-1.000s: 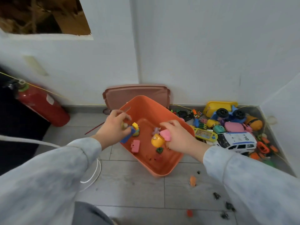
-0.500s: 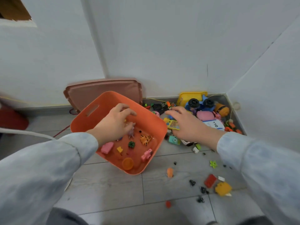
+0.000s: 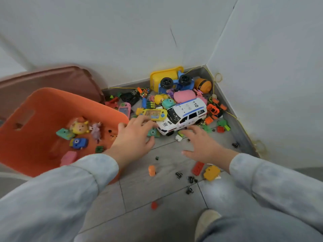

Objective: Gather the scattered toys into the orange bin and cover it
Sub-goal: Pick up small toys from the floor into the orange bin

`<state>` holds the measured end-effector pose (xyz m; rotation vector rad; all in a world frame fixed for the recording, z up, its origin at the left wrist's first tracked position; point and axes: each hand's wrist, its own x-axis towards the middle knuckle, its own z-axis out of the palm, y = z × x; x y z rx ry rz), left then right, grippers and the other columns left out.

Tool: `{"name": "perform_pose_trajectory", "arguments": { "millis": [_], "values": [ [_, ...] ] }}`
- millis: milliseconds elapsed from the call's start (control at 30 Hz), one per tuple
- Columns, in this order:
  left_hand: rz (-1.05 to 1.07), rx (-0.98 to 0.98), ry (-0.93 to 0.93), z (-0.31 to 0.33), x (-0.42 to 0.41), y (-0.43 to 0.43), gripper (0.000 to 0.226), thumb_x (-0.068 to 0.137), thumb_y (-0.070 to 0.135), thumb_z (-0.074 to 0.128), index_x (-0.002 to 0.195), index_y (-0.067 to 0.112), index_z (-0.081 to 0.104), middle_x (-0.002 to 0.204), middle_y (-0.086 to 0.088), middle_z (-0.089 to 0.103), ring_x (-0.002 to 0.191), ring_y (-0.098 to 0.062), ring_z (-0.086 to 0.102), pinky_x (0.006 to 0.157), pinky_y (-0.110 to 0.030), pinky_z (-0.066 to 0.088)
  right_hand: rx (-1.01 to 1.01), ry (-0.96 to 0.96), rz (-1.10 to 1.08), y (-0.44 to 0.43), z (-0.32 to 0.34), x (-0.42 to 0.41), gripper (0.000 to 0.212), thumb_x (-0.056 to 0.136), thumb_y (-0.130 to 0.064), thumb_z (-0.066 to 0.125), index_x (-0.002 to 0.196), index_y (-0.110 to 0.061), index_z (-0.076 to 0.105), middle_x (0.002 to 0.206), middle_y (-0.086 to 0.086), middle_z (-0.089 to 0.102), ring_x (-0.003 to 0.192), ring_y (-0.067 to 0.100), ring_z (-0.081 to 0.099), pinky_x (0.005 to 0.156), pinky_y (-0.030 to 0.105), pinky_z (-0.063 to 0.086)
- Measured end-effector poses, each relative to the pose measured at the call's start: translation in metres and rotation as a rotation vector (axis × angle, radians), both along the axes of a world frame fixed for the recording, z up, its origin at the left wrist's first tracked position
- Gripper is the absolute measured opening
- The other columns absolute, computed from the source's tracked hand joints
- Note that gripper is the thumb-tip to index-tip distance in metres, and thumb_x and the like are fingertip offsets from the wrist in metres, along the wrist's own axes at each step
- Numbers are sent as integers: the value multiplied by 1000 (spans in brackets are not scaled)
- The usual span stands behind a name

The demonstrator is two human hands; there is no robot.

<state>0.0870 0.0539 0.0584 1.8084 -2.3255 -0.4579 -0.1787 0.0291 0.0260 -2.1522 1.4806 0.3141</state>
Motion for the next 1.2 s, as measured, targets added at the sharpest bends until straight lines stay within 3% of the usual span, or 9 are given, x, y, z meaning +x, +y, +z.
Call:
{"name": "perform_pose_trajectory", "arguments": {
  "millis": [133,267,433,600,700,833,1033,1200],
  "values": [
    [-38,-104,-168,-26,-38,19,43,79,38,56,121,34,60,133,1,52,131,-26,43,104,-60,21,106,51,-73,36,-37,-34,86,80,-62,67,150,-39,24,159,4,14,145,32,17,112,54,35],
    [-162,64,-153,-63,-65,39,50,82,44,50,131,34,50,141,-4,45,131,-27,43,106,-53,29,173,148,-93,65,-73,-68,101,70,-78,63,149,-45,10,163,-2,-8,150,32,-12,113,68,17],
    [-134,358,-158,-112,-70,76,72,86,55,51,150,36,23,162,-11,9,149,-34,11,115,-51,23,211,198,-34,87,-102,-92,119,64,-88,56,153,-41,-7,162,3,-24,148,37,-24,115,68,7],
    [-270,415,-220,-145,-56,109,101,72,76,53,154,38,6,163,-12,-19,148,-39,-22,119,-61,8,170,121,69,103,-119,-87,125,64,-85,61,151,-43,-17,158,2,-36,143,33,-36,116,68,-1],
    [-383,368,-304,-160,-50,122,116,56,82,58,154,35,17,164,-20,-7,148,-48,-4,116,-65,14,100,120,220,110,-127,-79,128,61,-87,58,149,-45,-24,161,7,-29,143,35,-36,112,72,-7],
    [-404,324,-329,-175,-51,125,122,47,77,73,152,32,29,163,-22,7,146,-51,12,111,-66,17,9,111,331,108,-138,-72,120,60,-89,52,153,-46,-9,166,10,-5,149,45,-11,107,79,5],
    [-349,277,-285,-192,-50,107,95,68,72,66,149,30,37,160,-24,18,147,-47,16,111,-65,22,-89,91,362,98,-149,-70,83,78,-74,57,150,-43,29,161,13,23,147,47,19,102,75,26],
    [-222,199,-267,-202,-55,86,71,83,67,48,142,28,49,158,-23,27,144,-46,25,113,-64,24,-150,110,268,75,-155,-82,78,85,-74,46,152,-41,25,164,15,13,150,46,5,104,76,23]
  ]
}}
